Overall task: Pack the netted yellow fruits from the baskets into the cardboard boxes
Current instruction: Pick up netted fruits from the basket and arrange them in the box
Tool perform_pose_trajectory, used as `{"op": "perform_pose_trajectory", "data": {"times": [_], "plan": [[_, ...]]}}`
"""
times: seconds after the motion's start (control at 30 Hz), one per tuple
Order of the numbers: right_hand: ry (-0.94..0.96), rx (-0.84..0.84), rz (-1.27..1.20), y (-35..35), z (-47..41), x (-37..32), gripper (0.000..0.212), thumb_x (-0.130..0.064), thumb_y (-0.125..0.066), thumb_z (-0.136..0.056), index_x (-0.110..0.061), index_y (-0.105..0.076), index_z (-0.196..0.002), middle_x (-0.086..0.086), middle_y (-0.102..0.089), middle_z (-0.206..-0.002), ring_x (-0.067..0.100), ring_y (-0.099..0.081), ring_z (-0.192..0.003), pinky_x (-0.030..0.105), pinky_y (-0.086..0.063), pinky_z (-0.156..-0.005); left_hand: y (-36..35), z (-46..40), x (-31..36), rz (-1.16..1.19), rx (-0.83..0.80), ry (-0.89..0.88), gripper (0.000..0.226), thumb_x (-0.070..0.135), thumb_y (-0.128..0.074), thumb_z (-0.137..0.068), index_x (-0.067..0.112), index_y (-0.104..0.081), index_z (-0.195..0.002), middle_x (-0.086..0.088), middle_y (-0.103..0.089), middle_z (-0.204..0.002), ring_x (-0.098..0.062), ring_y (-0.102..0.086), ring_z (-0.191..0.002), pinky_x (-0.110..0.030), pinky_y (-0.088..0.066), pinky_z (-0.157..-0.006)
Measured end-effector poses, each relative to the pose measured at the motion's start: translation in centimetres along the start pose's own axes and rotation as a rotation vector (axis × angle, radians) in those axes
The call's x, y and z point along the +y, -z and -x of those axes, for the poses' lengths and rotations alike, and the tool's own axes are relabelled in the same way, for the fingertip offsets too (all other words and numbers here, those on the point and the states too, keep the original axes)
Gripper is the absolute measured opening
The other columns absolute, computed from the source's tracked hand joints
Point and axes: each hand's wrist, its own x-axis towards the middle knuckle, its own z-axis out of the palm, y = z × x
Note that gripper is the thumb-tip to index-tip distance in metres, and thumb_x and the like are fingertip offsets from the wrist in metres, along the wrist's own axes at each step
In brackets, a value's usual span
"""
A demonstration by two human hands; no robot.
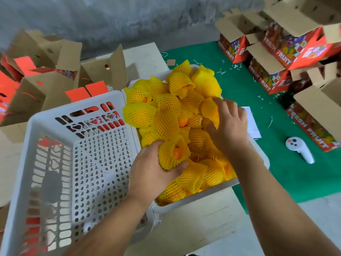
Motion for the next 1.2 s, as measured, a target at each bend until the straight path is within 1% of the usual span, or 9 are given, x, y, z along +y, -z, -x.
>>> {"op": "perform_pose_trajectory", "data": {"times": [0.1,0.23,0.33,0.43,0.53,0.7,0.8,0.93,1.2], "plan": [[-0.048,-0.224,0.283,-0.7,-3.5,1.2,0.082,-0.021,-0.074,-0.086,-0.025,-0.028,-0.154,0.01,-0.036,-0.148,0.039,-0.038,-0.13,0.051,-0.037,-0.106,-0.3,-0.3,-0.1,-0.144,0.005,-0.139,0.085,0.095,-0.06,-0.066,0.034,-0.054,-0.125,0.01,-0.056,-0.119,-0.015,-0.059,-0.106,-0.035,-0.058,-0.078],[-0.012,-0.145,0.36,-2.1,-4.3,0.9,0.087,-0.035,-0.088,-0.07,-0.015,-0.037,-0.138,0.015,-0.039,-0.13,0.037,-0.041,-0.115,0.049,-0.039,-0.098,-0.6,-0.7,-0.2,-0.207,-0.004,-0.186,0.085,0.093,-0.06,-0.066,0.026,-0.058,-0.119,0.006,-0.044,-0.125,-0.017,-0.057,-0.11,-0.04,-0.06,-0.078],[-0.02,-0.113,0.128,-2.1,-3.7,1.3,0.086,-0.031,-0.089,-0.068,-0.013,-0.038,-0.135,0.014,-0.045,-0.133,0.039,-0.045,-0.117,0.05,-0.04,-0.096,-0.6,-0.7,-0.2,-0.146,0.0,-0.151,0.086,0.092,-0.059,-0.068,0.025,-0.055,-0.122,0.008,-0.045,-0.126,-0.016,-0.057,-0.114,-0.042,-0.06,-0.08],[-0.001,-0.058,-0.321,-1.6,-1.1,1.0,0.073,-0.028,-0.075,-0.075,-0.017,-0.036,-0.135,0.008,-0.05,-0.133,0.03,-0.053,-0.11,0.032,-0.041,-0.081,-0.2,-0.6,0.0,0.005,0.019,-0.11,0.083,0.088,-0.064,-0.069,0.026,-0.055,-0.124,0.012,-0.043,-0.127,-0.01,-0.057,-0.112,-0.036,-0.059,-0.077],[0.046,-0.112,-0.43,-1.4,1.5,-1.8,0.075,-0.028,-0.07,-0.075,-0.026,-0.041,-0.144,0.003,-0.042,-0.141,0.018,-0.052,-0.107,0.022,-0.045,-0.075,0.3,-0.4,-0.1,0.22,0.096,-0.057,0.078,0.084,-0.067,-0.072,0.027,-0.055,-0.123,0.014,-0.041,-0.128,0.0,-0.055,-0.11,-0.027,-0.056,-0.08],[0.007,-0.485,-0.055,-3.4,0.6,-8.0,0.087,-0.049,-0.076,-0.071,-0.029,-0.036,-0.146,0.009,-0.031,-0.143,0.046,-0.043,-0.127,0.055,-0.046,-0.098,0.8,0.1,-0.2,0.466,0.227,0.071,0.071,0.077,-0.07,-0.074,0.027,-0.054,-0.122,0.009,-0.046,-0.123,-0.002,-0.058,-0.111,-0.011,-0.05,-0.083],[-0.192,-0.513,0.092,-3.7,-1.2,-9.8,0.101,-0.091,-0.056,-0.063,-0.024,-0.046,-0.138,0.009,-0.039,-0.14,0.046,-0.043,-0.129,0.059,-0.048,-0.094,1.1,0.0,-0.6,0.477,0.248,0.116,0.07,0.071,-0.072,-0.073,0.023,-0.055,-0.121,0.004,-0.047,-0.118,-0.007,-0.055,-0.11,-0.013,-0.047,-0.084],[-0.301,-0.559,0.203,-4.8,-2.6,-11.2,0.101,-0.094,-0.053,-0.062,-0.023,-0.059,-0.134,0.009,-0.035,-0.148,0.046,-0.04,-0.132,0.058,-0.046,-0.091,1.6,0.3,-0.6,0.484,0.232,0.144,0.059,0.071,-0.071,-0.072,0.037,-0.051,-0.116,0.016,-0.047,-0.112,0.0,-0.054,-0.107,-0.006,-0.044,-0.078],[-0.49,-0.417,-0.255,-3.9,1.1,-7.2,0.111,-0.096,-0.054,-0.053,-0.027,-0.058,-0.14,0.008,-0.032,-0.153,0.042,-0.038,-0.138,0.058,-0.042,-0.109,2.3,0.6,-0.6,0.489,0.117,0.028,0.061,0.066,-0.072,-0.072,0.026,-0.052,-0.114,0.002,-0.053,-0.11,-0.01,-0.061,-0.1,-0.029,-0.054,-0.074]]}}
